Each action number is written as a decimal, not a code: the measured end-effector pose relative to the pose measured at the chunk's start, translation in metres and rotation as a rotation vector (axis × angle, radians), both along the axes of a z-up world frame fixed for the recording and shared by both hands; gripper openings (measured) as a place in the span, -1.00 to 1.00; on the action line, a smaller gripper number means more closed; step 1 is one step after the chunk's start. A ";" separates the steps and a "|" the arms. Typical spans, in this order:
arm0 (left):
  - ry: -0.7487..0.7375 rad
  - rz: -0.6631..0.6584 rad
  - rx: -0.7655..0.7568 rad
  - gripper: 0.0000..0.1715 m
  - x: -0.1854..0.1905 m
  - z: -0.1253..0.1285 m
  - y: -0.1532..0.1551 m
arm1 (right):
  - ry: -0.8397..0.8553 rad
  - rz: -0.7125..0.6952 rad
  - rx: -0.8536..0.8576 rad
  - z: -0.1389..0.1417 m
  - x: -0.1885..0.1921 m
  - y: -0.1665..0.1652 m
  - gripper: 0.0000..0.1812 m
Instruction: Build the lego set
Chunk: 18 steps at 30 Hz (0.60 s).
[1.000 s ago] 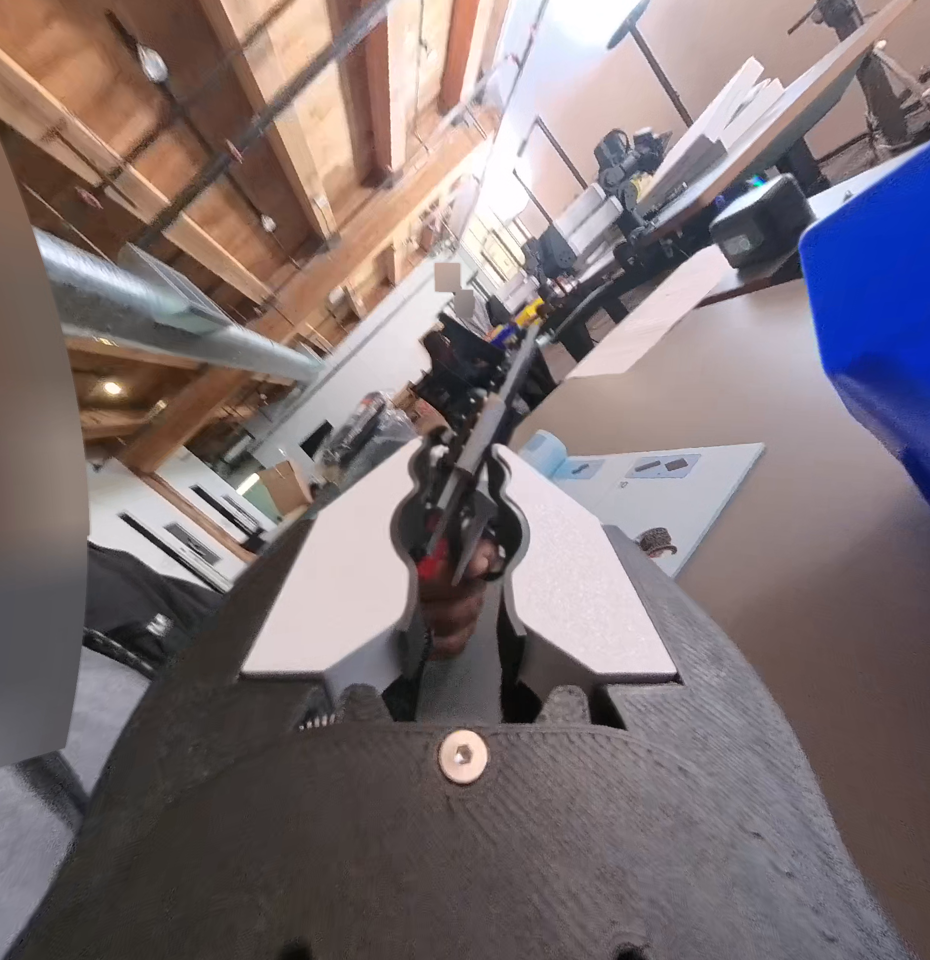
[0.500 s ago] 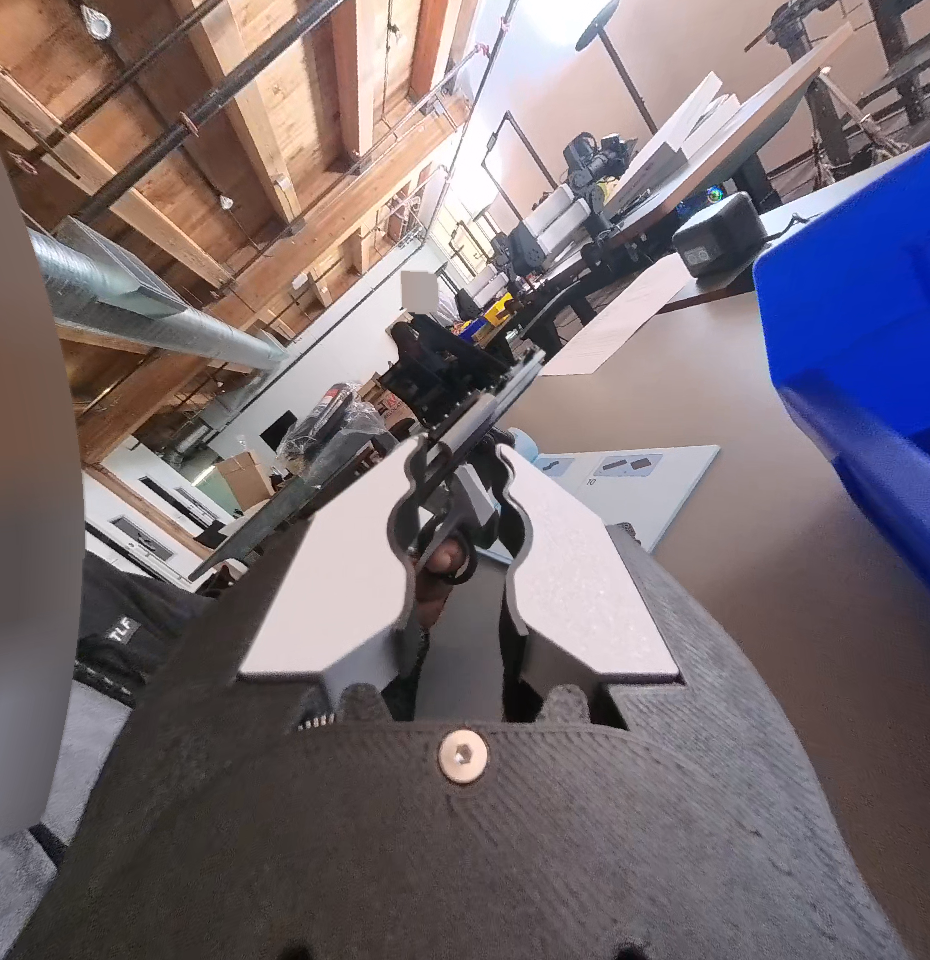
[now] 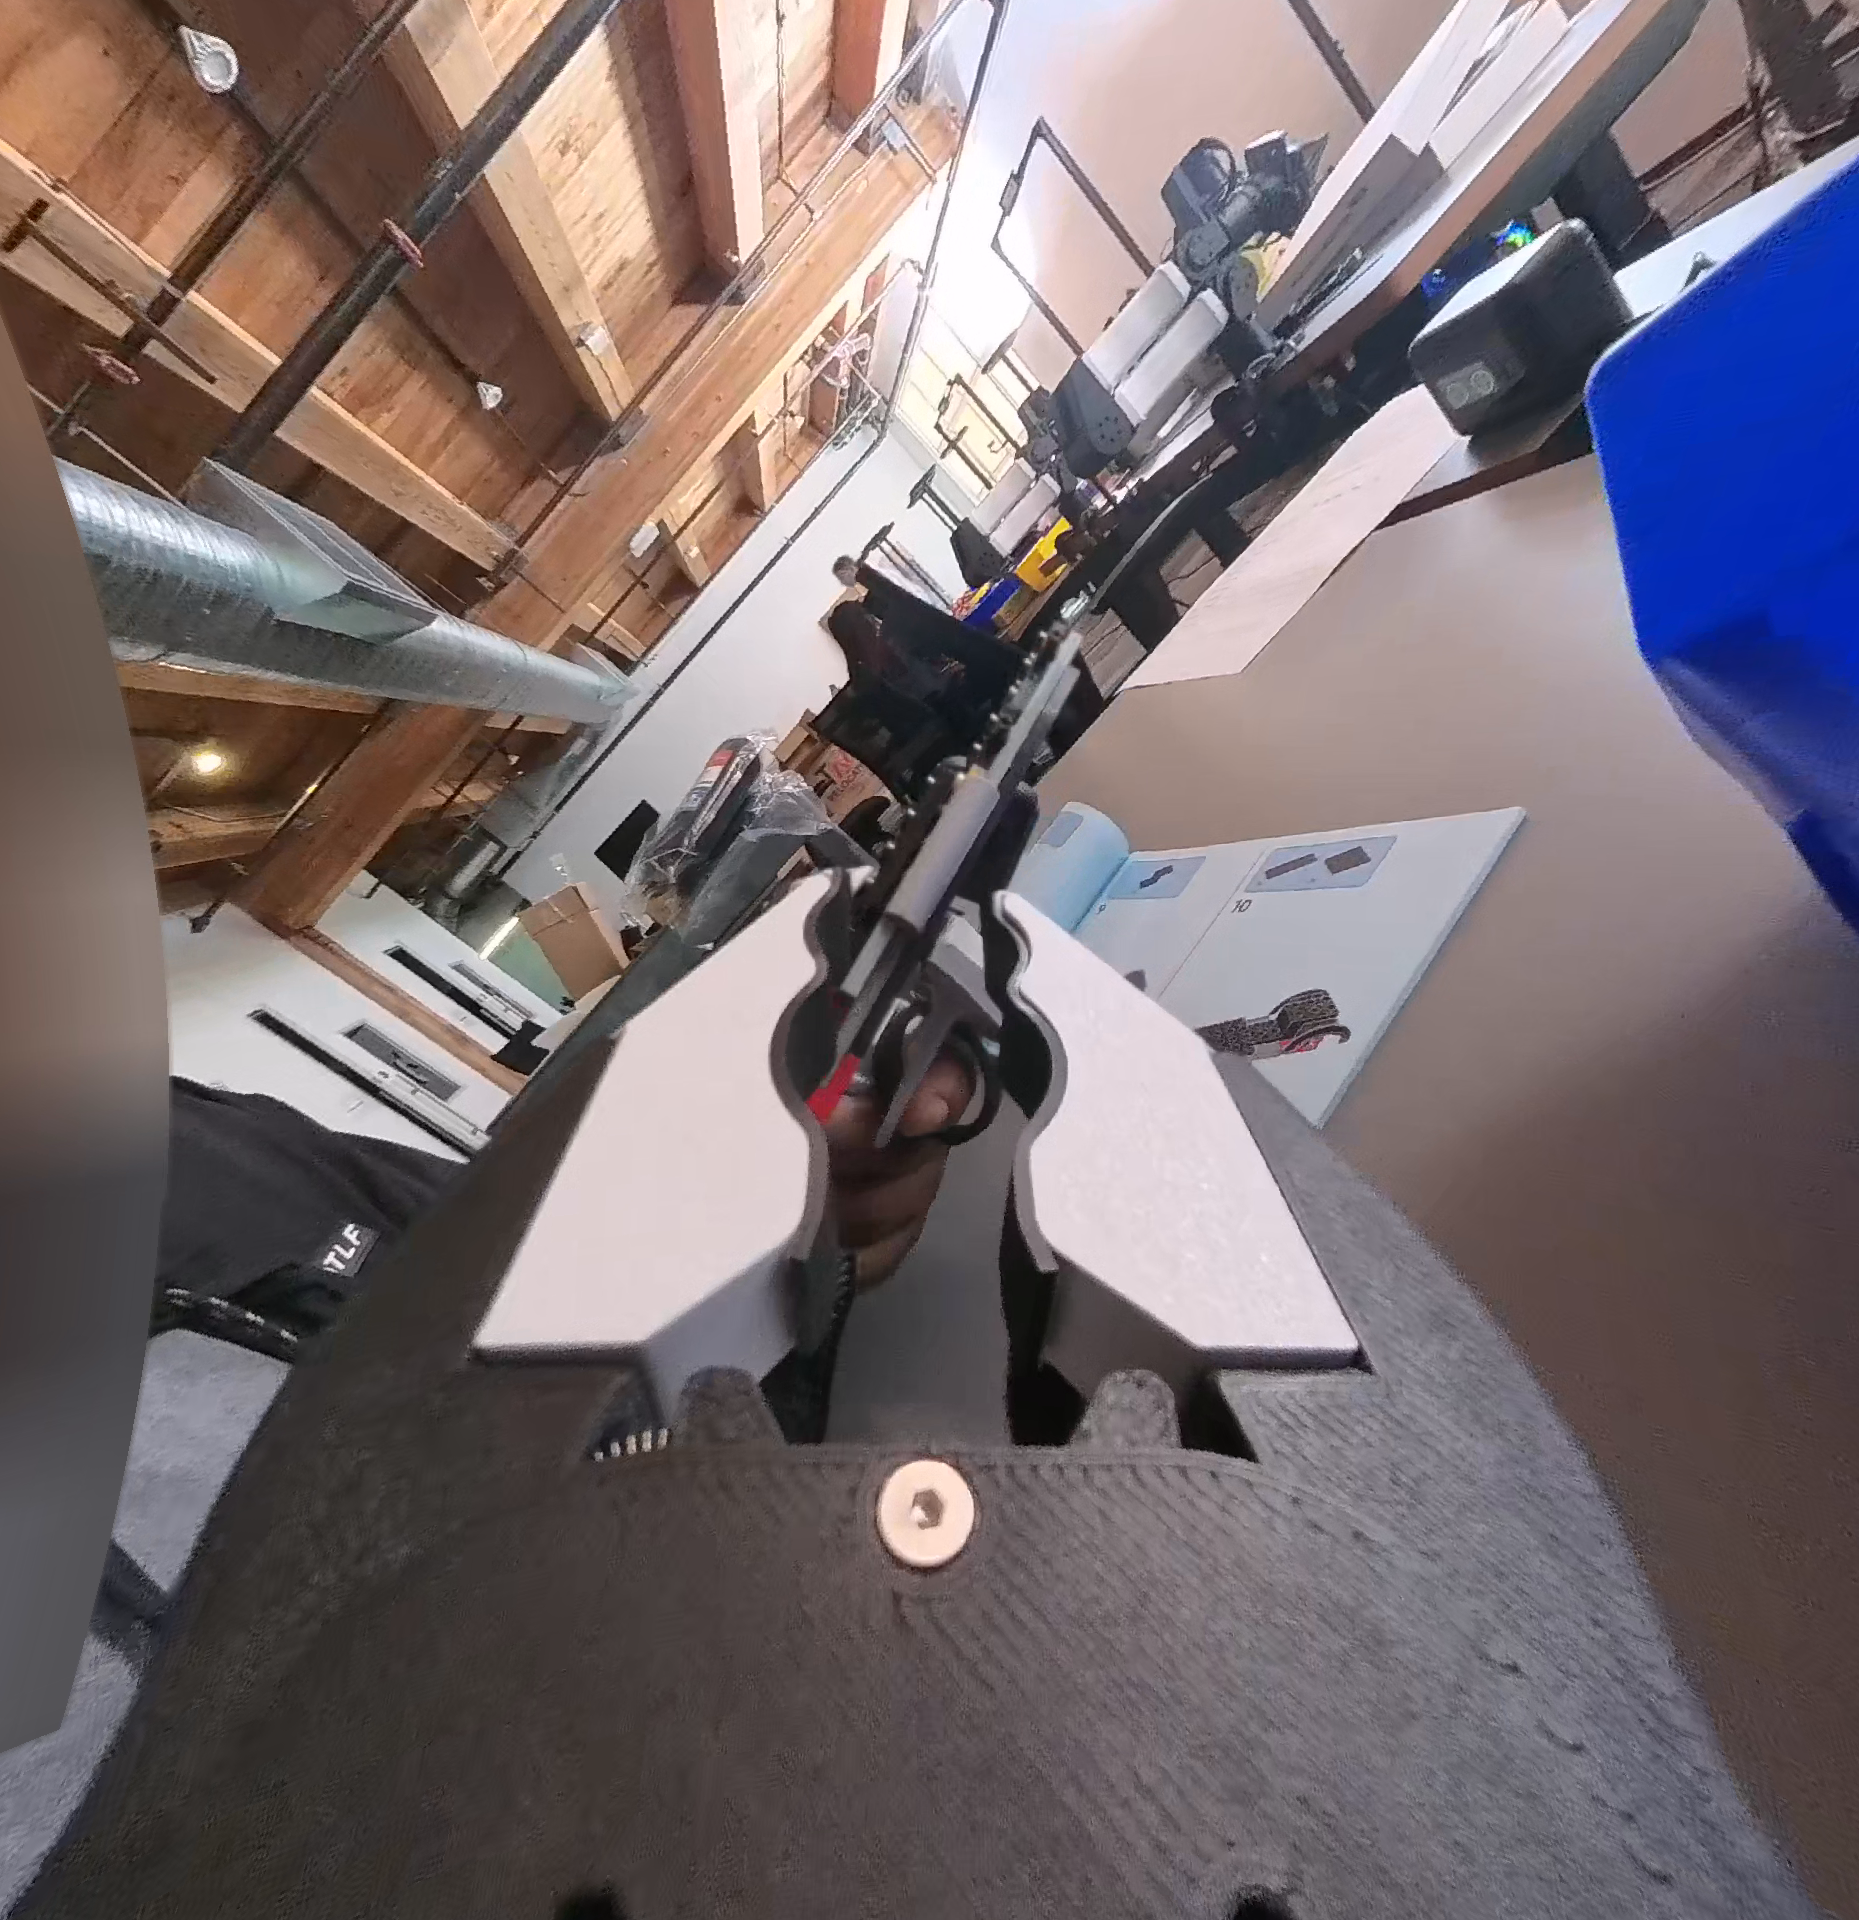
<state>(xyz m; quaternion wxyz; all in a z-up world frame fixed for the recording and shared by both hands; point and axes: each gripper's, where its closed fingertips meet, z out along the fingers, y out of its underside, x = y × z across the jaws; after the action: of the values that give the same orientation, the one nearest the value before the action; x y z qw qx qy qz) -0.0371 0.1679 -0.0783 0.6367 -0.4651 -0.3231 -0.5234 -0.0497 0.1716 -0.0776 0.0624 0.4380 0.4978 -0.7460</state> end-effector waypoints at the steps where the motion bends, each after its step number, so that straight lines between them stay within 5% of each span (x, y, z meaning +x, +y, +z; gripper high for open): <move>1: 0.012 0.001 -0.010 -0.83 0.001 -0.001 0.001 | -0.002 0.009 0.001 0.000 0.001 -0.001 -0.71; 18: 0.076 0.027 -0.070 -0.82 0.001 -0.008 0.003 | 0.033 -0.053 0.089 -0.008 0.000 -0.001 -0.81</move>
<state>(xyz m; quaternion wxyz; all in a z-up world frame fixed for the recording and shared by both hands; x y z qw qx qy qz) -0.0357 0.1710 -0.0867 0.6390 -0.5021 -0.3228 -0.4851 -0.0493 0.1703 -0.0853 0.0151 0.4412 0.5197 -0.7315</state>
